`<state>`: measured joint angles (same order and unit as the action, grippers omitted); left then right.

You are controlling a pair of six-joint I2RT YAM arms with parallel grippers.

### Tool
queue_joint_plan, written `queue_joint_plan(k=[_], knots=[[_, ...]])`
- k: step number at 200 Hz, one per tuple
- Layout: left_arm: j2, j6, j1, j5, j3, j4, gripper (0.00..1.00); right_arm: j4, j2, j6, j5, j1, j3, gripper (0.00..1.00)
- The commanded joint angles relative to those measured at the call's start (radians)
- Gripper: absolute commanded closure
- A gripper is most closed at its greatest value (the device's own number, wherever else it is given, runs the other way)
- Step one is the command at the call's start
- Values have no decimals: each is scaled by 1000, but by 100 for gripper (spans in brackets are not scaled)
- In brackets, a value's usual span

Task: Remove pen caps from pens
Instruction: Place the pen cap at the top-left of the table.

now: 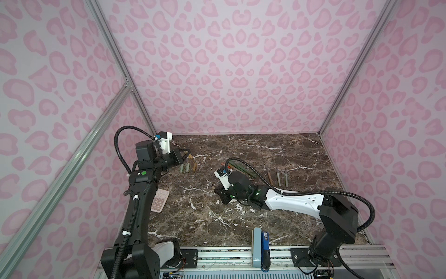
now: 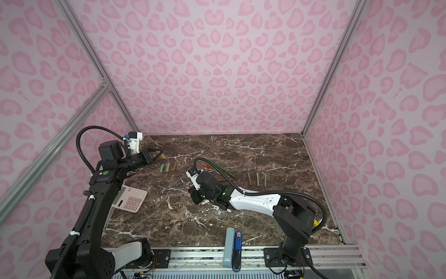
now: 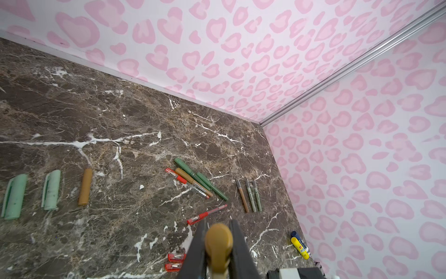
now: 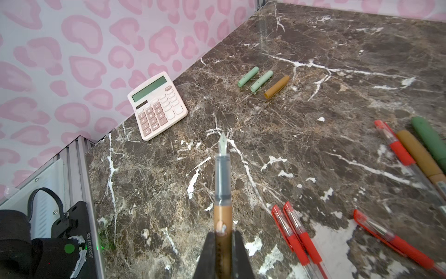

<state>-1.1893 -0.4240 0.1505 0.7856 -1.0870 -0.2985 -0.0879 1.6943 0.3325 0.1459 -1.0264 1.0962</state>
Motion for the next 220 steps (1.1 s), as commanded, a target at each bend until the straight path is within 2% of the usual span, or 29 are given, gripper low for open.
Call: queue_joint_plan(k=[1,33,64,139,182,220], knots=[[-10,46,1,-6,-20,8,96,8,-38,8,-38,10,-29,100],[-92,107,-11,-126,-77,-54,97,-3,-120,39,-93,60,-106,100],[-270,192,-53,-205,-220,-231,97,23,-234,46,-161,105,-191,100],[-656,317,-190,-403,-469,-415,97,183,-542,129,-329,221,-404,100],[-838,331,-221,-466,-596,-491,97,235,-720,138,-405,269,-520,100],[-952,346,-232,-526,-681,-533,94,269,-844,141,-402,328,-577,100]])
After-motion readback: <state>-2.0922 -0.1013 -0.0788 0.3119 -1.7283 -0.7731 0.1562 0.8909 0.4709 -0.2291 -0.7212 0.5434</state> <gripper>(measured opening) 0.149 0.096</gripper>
